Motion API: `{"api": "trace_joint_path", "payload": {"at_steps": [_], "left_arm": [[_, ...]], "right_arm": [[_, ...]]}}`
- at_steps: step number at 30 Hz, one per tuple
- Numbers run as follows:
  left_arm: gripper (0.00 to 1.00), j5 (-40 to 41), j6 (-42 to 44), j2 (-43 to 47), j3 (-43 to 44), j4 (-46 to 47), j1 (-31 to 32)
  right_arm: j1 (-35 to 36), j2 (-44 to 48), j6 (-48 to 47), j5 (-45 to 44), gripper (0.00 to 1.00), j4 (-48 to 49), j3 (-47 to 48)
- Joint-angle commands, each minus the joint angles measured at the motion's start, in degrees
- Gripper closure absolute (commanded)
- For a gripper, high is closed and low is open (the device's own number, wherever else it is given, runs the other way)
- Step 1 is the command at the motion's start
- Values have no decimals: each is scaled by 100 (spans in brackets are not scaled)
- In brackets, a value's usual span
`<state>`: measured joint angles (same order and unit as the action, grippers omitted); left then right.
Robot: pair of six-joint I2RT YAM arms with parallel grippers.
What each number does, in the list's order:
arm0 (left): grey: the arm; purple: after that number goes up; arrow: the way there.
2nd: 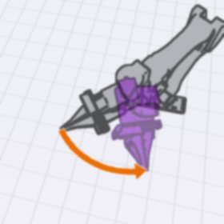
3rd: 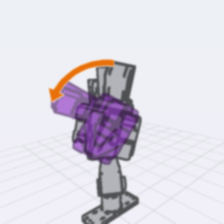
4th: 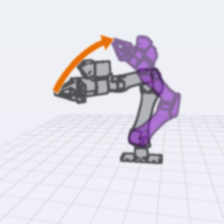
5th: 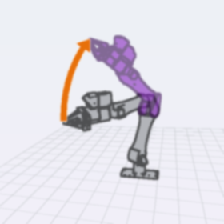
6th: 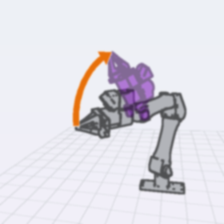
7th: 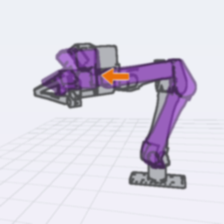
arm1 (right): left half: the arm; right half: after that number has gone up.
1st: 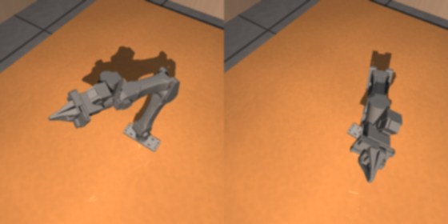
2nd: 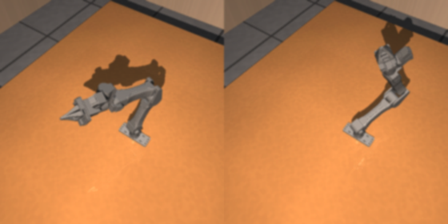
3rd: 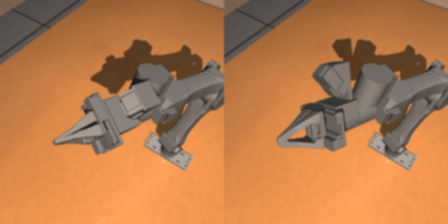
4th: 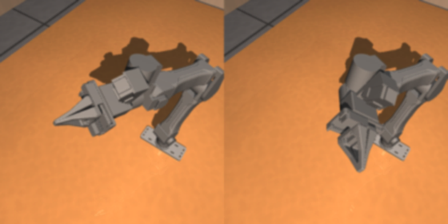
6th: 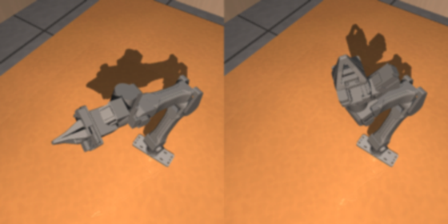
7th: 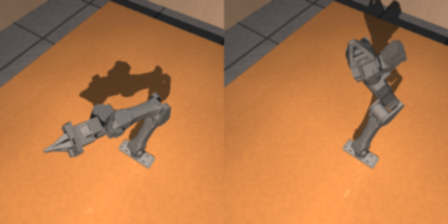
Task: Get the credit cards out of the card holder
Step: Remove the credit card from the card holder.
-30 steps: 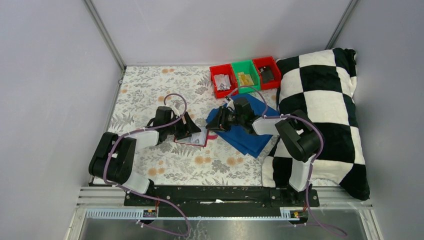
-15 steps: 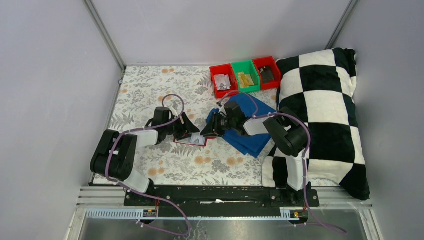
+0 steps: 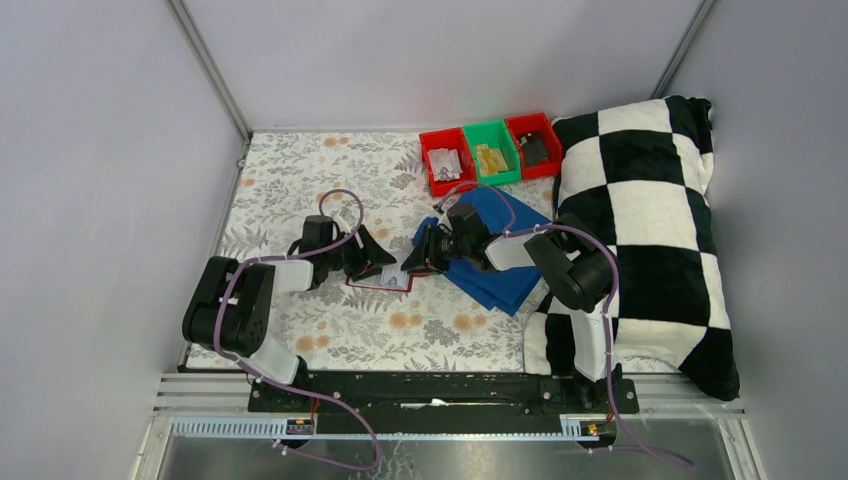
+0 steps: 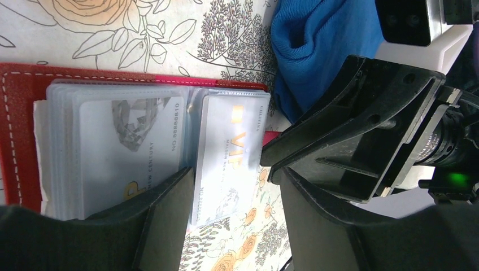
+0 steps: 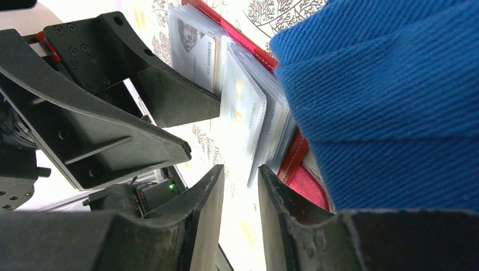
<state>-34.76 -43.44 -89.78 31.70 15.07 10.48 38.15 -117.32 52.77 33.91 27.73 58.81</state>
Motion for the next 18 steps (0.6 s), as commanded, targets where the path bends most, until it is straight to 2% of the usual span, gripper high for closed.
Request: {"api": "trace_joint_path", "payload": {"at_steps": [1,18], "left_arm": [[38,-24,-7,-164,-98,145,-60],[38,-77,-89,-73,-168,226,-108]], "right_arm": [[62,50,47,-60,64,282,116],[61,340,40,-286,66,374,-82]]}}
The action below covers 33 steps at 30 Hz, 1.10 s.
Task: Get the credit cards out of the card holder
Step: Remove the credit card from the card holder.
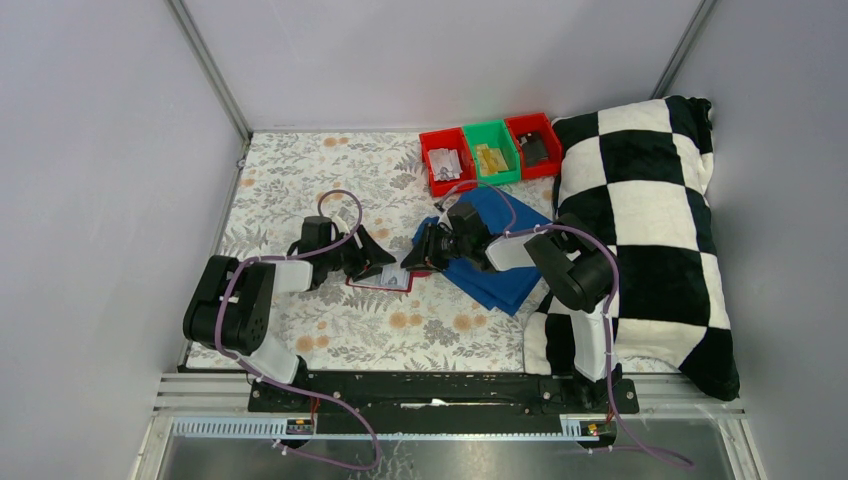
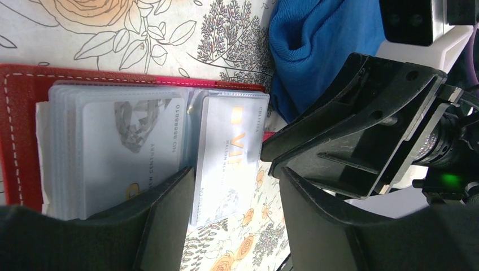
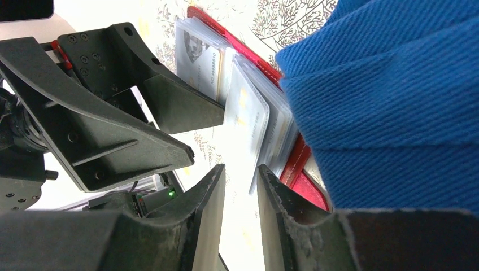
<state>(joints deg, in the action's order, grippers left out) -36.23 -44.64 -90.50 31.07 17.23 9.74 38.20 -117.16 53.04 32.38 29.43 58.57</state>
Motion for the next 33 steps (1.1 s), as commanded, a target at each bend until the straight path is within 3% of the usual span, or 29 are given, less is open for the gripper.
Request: {"api": "trace_joint_path", "payload": {"at_steps": [1,14,33], "left_arm": [[39,86,26,16,-116,8,-33],[36,52,-31,311,25,-150,-51],[36,61,-27,199,-31,-162,-51]], "right_arm": [[59,348,4,-163,66,209,-78],[73,495,-16,-232,66,343,-167],[188,9,93,-37,66,330,70]]}}
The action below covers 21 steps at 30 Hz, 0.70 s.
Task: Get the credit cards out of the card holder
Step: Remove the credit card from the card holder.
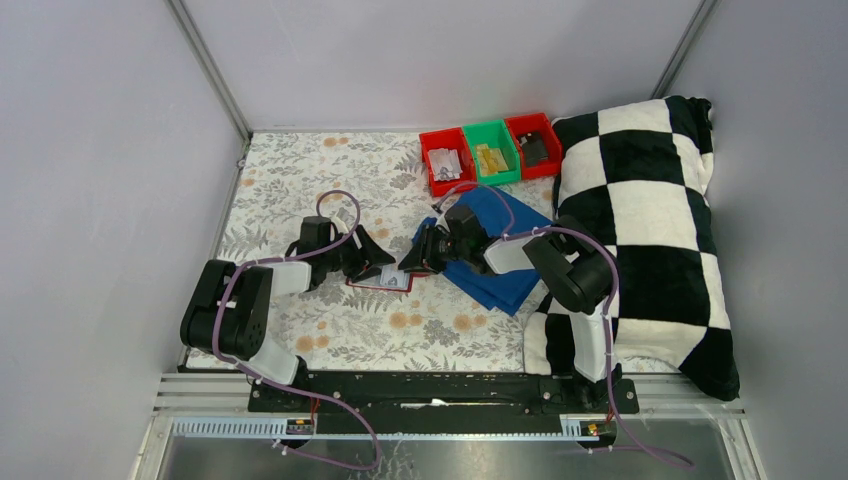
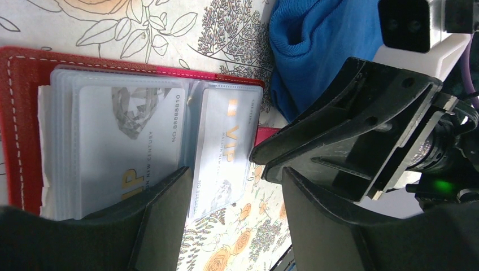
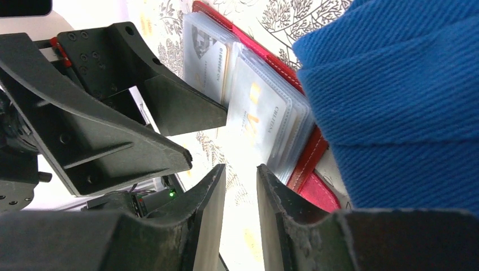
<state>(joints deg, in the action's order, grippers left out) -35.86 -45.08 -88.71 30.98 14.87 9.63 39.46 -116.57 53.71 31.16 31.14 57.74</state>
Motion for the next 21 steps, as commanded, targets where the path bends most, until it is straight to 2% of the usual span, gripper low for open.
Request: {"api": "trace_joint_path", "payload": {"at_steps": [1,21], "left_arm": [[35,27,17,30,-22,64,-40],[36,17,8,29,-5,68,-62]], "right_arm": [[68,-57,25,80,66,164,139],[68,-275,-59,23,66,77,154]]}}
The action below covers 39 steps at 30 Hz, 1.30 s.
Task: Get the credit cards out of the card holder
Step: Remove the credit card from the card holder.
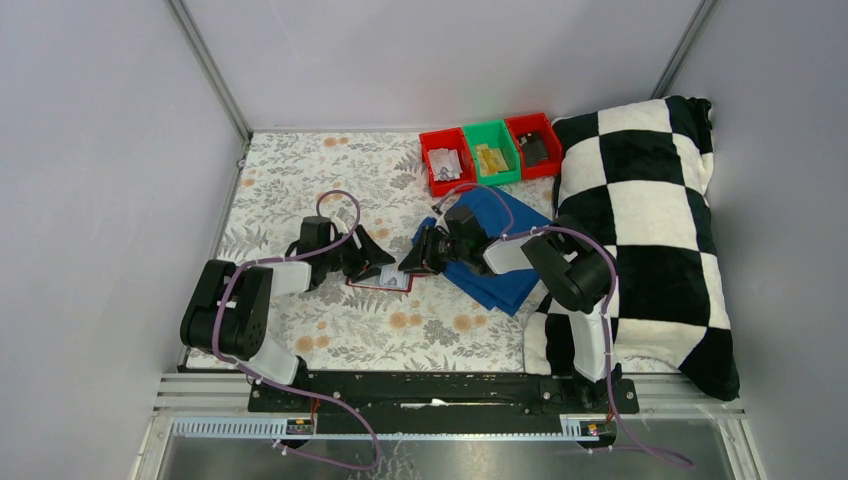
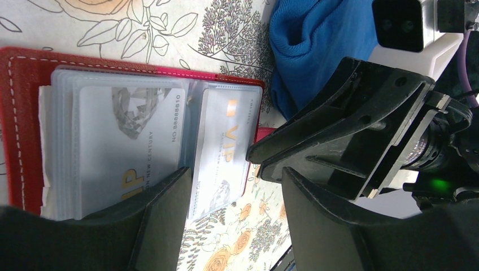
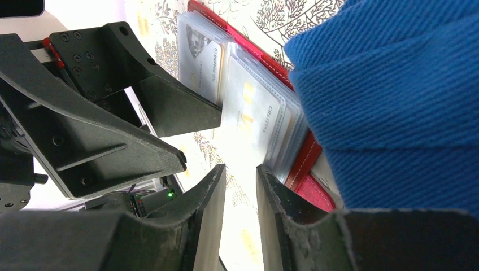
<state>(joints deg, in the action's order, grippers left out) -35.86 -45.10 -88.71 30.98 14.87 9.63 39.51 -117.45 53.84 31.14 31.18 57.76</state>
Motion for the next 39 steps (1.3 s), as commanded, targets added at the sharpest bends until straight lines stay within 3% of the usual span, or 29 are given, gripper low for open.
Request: {"api": "trace_joint_path", "payload": {"at_steps": [1,14,23,39], "left_arm": [[37,17,10,29,-11,68,-67],[50,-208,-163,47,-213,440,-190],[53,-748,-881,-118,-558,1806,-277],[61,-780,-903,73,-734,2072,-277]], "right_arm": [[58,-217,-63,27,66,73,167],[58,-584,157,69,66,302,281],[53,-894,102,96,66,159,568],[55,-1292,52,85,66,-122,1036]]}}
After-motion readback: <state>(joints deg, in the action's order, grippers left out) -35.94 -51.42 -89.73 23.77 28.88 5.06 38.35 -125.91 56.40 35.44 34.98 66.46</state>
